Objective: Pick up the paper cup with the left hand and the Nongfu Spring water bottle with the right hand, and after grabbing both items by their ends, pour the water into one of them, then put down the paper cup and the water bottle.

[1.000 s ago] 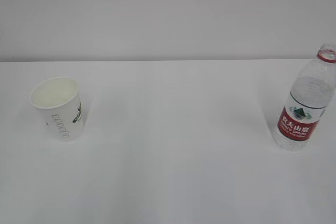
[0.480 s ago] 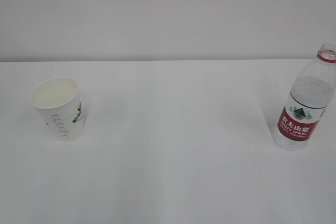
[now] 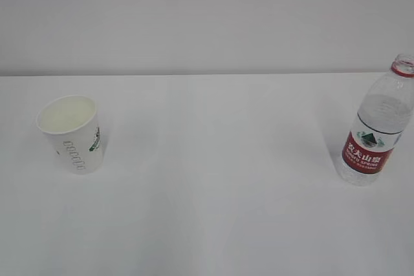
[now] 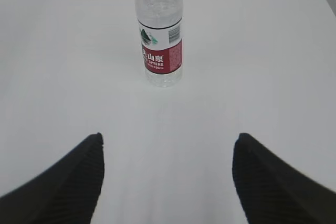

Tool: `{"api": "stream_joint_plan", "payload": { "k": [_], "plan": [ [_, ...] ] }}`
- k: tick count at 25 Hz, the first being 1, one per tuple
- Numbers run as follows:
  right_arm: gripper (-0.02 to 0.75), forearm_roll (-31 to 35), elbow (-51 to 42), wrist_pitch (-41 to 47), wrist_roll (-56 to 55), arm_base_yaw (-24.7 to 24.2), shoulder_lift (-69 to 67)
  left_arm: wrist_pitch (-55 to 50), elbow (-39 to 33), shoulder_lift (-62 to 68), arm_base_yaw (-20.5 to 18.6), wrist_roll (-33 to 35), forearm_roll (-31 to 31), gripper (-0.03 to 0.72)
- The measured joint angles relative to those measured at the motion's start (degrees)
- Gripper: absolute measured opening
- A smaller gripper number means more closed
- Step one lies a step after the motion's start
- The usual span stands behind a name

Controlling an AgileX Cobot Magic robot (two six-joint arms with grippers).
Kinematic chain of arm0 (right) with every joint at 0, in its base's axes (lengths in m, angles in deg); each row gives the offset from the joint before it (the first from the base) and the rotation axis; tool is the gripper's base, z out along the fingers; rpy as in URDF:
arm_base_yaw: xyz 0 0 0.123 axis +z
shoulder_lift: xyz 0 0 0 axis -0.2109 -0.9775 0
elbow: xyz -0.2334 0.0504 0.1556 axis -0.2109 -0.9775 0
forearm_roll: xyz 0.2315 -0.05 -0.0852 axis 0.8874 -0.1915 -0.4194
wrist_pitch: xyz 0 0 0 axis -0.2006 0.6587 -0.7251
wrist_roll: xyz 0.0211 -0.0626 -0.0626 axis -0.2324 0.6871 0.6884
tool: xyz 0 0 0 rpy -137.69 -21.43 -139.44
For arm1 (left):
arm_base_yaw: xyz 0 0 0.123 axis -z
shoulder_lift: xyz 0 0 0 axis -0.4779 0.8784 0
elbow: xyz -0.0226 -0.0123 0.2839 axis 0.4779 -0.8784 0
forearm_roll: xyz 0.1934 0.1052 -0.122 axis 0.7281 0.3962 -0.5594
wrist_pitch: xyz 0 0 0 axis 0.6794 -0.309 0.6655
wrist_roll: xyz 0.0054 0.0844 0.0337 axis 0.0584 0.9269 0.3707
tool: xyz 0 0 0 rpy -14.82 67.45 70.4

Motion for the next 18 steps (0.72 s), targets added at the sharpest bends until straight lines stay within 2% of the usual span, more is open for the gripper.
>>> {"api": "stream_joint_plan", "payload": {
  "k": [18],
  "plan": [
    [0.573, 0.5, 0.9, -9.2, 0.0, 0.0, 0.0, 5.7, 1.3, 9.8, 0.0, 0.0, 0.0, 0.515]
  ]
}}
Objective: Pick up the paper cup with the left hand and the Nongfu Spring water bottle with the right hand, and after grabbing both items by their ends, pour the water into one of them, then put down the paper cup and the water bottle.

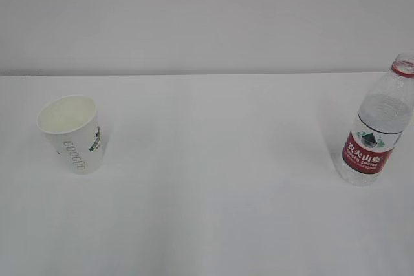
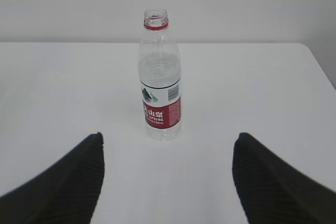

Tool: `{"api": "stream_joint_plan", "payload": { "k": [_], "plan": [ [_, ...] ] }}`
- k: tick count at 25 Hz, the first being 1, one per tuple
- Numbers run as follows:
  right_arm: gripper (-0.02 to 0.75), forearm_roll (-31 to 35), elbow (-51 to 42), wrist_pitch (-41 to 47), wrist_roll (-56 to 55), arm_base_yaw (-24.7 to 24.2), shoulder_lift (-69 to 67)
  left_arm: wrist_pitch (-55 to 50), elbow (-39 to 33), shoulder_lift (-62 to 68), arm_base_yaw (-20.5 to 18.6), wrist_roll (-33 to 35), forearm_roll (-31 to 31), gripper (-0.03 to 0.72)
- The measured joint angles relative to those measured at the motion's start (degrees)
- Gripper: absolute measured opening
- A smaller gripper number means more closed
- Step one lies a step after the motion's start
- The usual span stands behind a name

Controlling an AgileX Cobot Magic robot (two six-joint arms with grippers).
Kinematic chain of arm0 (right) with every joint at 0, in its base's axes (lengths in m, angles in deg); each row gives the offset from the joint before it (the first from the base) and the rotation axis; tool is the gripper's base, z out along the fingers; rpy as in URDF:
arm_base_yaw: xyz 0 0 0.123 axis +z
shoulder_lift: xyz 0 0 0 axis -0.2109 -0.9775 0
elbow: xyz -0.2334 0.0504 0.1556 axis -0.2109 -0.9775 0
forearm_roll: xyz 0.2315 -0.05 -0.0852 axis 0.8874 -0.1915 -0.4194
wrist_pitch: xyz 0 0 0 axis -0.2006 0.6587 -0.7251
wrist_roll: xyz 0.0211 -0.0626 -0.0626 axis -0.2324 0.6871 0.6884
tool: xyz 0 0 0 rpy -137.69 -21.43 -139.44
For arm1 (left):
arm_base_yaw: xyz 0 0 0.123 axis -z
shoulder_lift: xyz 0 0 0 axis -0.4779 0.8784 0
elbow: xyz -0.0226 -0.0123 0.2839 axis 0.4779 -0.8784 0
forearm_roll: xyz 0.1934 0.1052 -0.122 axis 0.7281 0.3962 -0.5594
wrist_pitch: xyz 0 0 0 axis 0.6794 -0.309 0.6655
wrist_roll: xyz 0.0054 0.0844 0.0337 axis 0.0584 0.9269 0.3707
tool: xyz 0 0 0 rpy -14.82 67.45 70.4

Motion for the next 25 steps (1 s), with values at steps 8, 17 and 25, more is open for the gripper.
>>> {"api": "stream_joint_plan", "payload": {
  "k": [8, 17, 25],
  "plan": [
    [0.572, 0.0, 0.0, -4.4, 0.0, 0.0, -3.1, 8.5, 0.0, 4.7, 0.0, 0.0, 0.0, 0.515],
    [0.571, 0.0, 0.0, -9.2, 0.0, 0.0, -7.2, 15.9, 0.0, 9.0, 0.0, 0.0, 0.0, 0.515],
    [0.57, 0.0, 0.0, -15.9, 0.0, 0.0, -12.0, 21.3, 0.0, 16.4, 0.0, 0.0, 0.0, 0.515]
  ]
}}
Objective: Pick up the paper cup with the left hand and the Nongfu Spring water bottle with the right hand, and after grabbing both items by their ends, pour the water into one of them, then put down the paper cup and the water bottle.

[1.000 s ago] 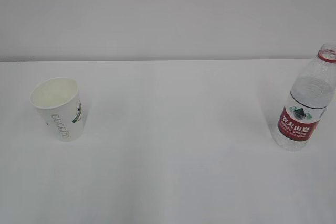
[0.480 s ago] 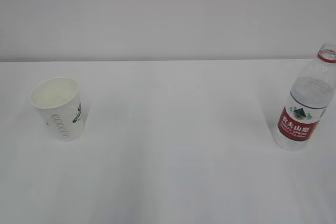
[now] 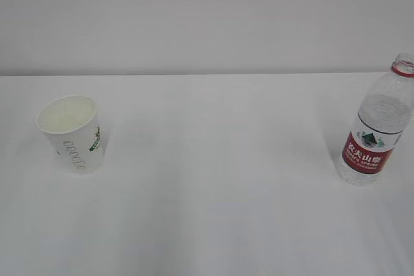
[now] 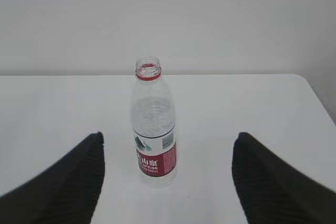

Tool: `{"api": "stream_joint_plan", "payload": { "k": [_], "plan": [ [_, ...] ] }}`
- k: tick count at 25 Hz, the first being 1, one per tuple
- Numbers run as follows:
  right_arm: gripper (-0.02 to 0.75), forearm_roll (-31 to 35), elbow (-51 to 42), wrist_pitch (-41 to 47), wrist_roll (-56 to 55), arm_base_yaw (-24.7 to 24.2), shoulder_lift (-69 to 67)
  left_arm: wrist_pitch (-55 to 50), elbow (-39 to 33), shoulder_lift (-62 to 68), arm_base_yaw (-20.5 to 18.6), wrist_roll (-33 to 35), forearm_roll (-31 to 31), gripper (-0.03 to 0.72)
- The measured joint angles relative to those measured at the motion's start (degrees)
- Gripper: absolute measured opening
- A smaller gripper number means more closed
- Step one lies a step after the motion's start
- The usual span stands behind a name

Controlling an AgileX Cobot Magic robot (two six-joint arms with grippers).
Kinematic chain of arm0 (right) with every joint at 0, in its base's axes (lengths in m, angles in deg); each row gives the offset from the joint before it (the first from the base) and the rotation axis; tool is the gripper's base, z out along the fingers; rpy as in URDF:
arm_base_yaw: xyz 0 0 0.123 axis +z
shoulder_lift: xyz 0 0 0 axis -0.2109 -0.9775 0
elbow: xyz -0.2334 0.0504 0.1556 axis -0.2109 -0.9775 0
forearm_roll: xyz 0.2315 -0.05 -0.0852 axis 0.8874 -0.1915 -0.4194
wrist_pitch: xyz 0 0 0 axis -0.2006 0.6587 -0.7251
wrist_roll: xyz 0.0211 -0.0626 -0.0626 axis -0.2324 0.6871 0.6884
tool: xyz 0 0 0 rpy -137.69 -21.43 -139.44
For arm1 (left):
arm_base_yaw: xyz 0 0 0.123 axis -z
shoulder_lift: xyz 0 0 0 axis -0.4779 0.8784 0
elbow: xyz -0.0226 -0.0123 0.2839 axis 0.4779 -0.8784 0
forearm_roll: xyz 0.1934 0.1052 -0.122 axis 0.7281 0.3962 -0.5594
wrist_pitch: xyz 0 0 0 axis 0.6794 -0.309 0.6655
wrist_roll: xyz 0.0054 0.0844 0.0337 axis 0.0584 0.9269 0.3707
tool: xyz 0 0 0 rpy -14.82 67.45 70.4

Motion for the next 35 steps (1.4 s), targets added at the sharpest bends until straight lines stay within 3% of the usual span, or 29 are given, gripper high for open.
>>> {"api": "stream_joint_plan", "payload": {
  "k": [21, 30, 35],
  "plan": [
    [0.57, 0.6, 0.0, -22.6, 0.0, 0.0, -18.0, 21.1, -0.1, 11.0, 0.0, 0.0, 0.9, 0.515],
    [0.569, 0.2, -2.2, -32.2, 0.1, 0.0, -22.6, 37.5, -4.8, 18.3, 0.0, 0.0, 2.2, 0.515],
    [0.569, -2.2, -2.3, -34.9, 0.3, 0.0, -26.4, 42.4, -4.9, 22.0, 3.7, 0.0, 5.6, 0.515]
  ]
}}
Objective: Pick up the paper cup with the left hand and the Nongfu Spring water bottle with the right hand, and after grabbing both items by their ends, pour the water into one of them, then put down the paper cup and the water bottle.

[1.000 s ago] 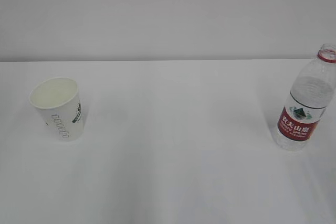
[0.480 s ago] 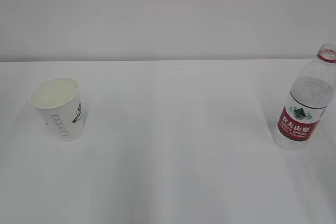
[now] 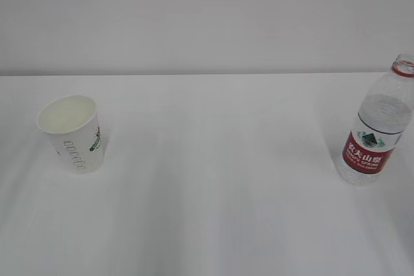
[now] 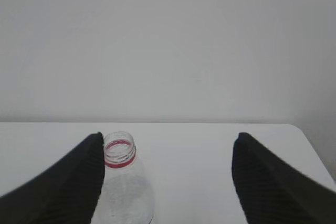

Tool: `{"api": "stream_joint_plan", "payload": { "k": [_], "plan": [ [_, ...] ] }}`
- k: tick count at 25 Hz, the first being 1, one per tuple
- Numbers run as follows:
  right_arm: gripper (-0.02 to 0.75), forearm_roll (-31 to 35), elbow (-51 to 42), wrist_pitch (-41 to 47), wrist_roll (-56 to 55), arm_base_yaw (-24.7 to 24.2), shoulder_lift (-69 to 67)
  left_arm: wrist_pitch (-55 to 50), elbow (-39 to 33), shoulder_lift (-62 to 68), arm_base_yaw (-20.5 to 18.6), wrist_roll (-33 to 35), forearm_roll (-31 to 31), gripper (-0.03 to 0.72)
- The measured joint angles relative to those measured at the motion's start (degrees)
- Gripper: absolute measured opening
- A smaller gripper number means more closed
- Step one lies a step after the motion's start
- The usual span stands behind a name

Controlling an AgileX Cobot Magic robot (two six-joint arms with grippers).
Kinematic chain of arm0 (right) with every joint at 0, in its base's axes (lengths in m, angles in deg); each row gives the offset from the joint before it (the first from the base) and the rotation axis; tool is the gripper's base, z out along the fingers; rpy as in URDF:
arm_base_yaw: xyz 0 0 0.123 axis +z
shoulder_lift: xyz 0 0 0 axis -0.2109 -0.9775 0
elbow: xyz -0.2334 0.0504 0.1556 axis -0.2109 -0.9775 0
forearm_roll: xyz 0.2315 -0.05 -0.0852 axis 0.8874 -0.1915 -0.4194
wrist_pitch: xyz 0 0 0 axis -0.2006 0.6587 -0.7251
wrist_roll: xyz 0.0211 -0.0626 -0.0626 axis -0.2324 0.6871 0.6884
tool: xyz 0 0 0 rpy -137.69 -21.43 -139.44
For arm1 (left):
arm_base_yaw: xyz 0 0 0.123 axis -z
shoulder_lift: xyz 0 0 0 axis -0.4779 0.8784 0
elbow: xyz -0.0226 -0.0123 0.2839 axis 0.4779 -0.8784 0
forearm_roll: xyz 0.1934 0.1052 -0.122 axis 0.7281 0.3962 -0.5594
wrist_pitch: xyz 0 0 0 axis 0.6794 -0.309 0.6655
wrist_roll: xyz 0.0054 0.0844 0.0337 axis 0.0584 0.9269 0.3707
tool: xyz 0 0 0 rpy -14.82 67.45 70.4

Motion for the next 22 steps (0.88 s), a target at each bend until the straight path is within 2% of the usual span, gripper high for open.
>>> {"api": "stream_joint_plan", "payload": {
  "k": [3, 7, 11, 15, 22],
  "plan": [
    [0.569, -2.0, -0.3, -4.5, 0.0, 0.0, -1.8, 2.8, 0.0, 3.3, 3.5, 0.0, 1.6, 0.515],
    [0.569, -3.4, -2.8, -12.0, 0.1, 0.0, -2.7, 6.5, -0.1, 7.4, 5.7, 0.0, 2.1, 0.515],
    [0.569, -3.6, -5.8, -14.7, -0.9, 0.0, -2.8, 8.1, -0.1, 9.1, 6.0, 0.0, 2.3, 0.515],
    [0.569, -5.7, -7.4, -15.2, -1.3, 0.0, -3.9, 8.8, -1.5, 9.2, 6.0, 0.0, -1.2, 0.515],
    [0.569, -8.0, -9.6, -22.0, -3.8, 0.0, -8.0, 16.6, -8.4, 9.2, 6.0, 0.0, -1.9, 0.515]
  ]
}}
